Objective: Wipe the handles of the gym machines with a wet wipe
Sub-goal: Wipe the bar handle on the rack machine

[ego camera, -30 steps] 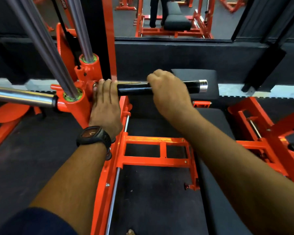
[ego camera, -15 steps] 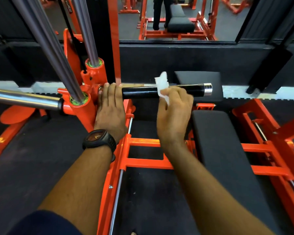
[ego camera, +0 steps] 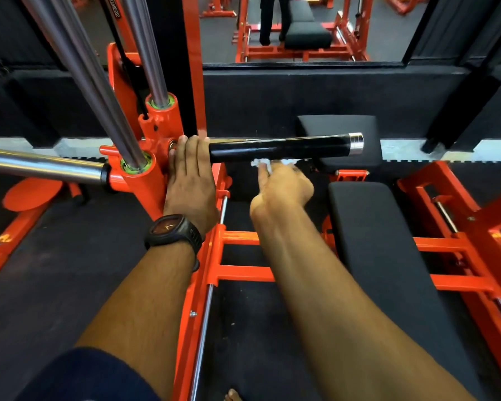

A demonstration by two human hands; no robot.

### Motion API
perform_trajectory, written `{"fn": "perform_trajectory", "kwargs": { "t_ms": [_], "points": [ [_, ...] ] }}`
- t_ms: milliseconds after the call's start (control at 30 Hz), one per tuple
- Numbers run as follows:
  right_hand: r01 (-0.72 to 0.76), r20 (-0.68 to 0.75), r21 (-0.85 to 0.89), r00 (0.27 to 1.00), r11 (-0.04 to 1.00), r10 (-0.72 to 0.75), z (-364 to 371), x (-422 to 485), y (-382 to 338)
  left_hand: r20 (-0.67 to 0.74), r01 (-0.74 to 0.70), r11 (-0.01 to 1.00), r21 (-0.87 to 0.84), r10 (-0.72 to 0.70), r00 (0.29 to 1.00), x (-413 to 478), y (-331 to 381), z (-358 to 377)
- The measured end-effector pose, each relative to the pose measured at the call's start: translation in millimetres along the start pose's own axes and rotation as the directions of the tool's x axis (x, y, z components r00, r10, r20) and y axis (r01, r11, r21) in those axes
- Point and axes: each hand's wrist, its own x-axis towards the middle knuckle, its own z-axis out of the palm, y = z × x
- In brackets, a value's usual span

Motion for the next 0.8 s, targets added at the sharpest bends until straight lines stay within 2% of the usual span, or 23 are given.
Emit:
{"fn": "perform_trajectory", "kwargs": {
  "t_ms": [100, 200, 367, 467, 600, 667, 700, 733, 767, 800],
  "points": [
    [0.038, -0.020, 0.044, 0.999, 0.998, -0.037, -1, -5, -5, -0.008, 0.003, 1.000, -0.003, -0.003, 1.000, 0, 1, -1],
    [0.144, -0.071, 0.093, 0.988, 0.985, -0.138, -4, 4, -8, -0.025, 0.010, 1.000, -0.020, -0.011, 1.000, -1, 2, -1],
    [0.276, -0.006, -0.106, 0.960, 0.955, -0.278, -13, 10, -3, -0.012, 0.006, 1.000, -0.015, -0.006, 1.000, 1, 1, 0],
    [0.358, 0.001, -0.045, 0.934, 0.933, -0.358, -17, 15, -17, 0.009, 0.012, 1.000, 0.002, -0.012, 1.000, 1, 1, 1],
    [0.327, -0.079, 0.130, 0.945, 0.936, -0.319, -19, 21, -24, 0.016, 0.025, 1.000, -0.006, -0.025, 1.000, 1, 2, 0],
    [0.378, -0.096, 0.110, 0.924, 0.919, -0.369, -20, 25, -22, 0.013, 0.026, 1.000, -0.008, -0.026, 1.000, 1, 2, 1],
    [0.441, -0.082, 0.051, 0.896, 0.896, -0.437, -21, 27, -19, 0.008, 0.027, 1.000, -0.010, -0.027, 1.000, 1, 2, 2],
    [0.550, -0.047, -0.061, 0.832, 0.833, -0.552, -23, 27, -15, 0.003, 0.028, 1.000, -0.013, -0.028, 1.000, 1, 2, 2],
    [0.691, 0.033, -0.227, 0.710, 0.686, -0.704, -25, 26, -13, -0.001, 0.027, 1.000, -0.014, -0.027, 1.000, 0, 2, 2],
    [0.814, 0.193, -0.387, 0.531, 0.434, -0.825, -28, 25, -13, -0.003, 0.025, 1.000, -0.013, -0.025, 1.000, 0, 2, 2]
  ]
}}
